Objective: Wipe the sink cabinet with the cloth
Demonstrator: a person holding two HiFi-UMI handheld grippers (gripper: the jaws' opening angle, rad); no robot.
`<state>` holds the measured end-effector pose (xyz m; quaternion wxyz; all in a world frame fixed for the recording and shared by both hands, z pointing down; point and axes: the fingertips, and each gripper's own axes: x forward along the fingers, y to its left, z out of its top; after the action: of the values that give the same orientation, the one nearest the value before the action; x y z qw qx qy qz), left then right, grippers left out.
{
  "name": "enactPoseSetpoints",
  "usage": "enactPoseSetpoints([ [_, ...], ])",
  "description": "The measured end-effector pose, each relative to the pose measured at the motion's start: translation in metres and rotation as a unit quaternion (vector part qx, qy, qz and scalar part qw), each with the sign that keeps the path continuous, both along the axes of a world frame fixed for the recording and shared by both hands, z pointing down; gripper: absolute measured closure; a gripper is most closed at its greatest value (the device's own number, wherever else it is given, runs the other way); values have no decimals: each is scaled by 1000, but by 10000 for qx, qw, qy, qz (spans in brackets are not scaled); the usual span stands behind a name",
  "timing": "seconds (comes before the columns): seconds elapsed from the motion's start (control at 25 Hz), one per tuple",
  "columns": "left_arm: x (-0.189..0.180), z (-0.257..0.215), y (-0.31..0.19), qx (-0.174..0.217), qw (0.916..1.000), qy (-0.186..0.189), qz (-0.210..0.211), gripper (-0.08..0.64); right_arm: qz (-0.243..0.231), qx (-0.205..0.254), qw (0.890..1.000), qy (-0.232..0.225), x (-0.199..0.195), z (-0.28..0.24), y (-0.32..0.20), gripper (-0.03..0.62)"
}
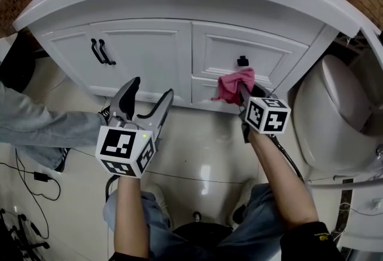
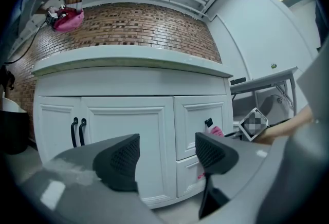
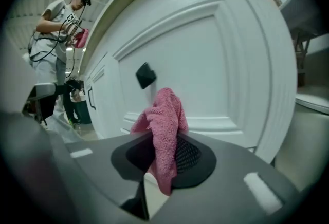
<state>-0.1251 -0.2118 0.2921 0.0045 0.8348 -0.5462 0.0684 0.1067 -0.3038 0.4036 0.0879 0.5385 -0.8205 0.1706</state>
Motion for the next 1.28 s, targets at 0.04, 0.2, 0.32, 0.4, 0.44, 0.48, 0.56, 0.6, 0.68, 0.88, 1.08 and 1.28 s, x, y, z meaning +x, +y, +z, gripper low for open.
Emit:
enactPoseSetpoints([
  [0.04,3,1,0,-2,10000,4,30,220,291,5,9995,-109,20,-1,1,514],
  [0.2,14,4,-1,-38,9999,26,124,220,1626,19,9859,-387,106,3,11,514],
  [0.32,20,4,0,-32,9998,22,171,219,1826,-6,9823,-415,116,10,14,514],
  [0.4,23,5,2,-31,9998,-2,187,219,1648,-43,9844,-613,96,12,13,514],
  [0.44,23,6,3,-33,9998,-22,192,219,1381,-87,9872,-789,74,14,12,514],
  [0.48,24,7,3,-38,9998,-46,193,219,972,-156,9903,-980,44,17,13,514],
  [0.56,24,7,4,-50,9998,-82,166,219,-107,-325,9918,-1229,-30,26,17,512],
  [0.6,24,7,4,-46,9999,-84,138,220,-617,-373,9897,-1234,-66,31,19,512],
  [0.68,23,4,1,0,10000,-39,69,219,-1234,-365,9848,-1168,-120,43,18,514],
  [0.88,21,9,-9,-88,9999,137,-33,220,-898,-554,9857,-1317,-128,66,-4,517],
  [1.08,17,15,-14,-166,9999,9,12,221,-593,-566,9938,-753,-79,73,-1,515],
  [1.28,23,16,-19,-153,9998,45,130,220,216,-737,9937,-814,14,76,2,515],
])
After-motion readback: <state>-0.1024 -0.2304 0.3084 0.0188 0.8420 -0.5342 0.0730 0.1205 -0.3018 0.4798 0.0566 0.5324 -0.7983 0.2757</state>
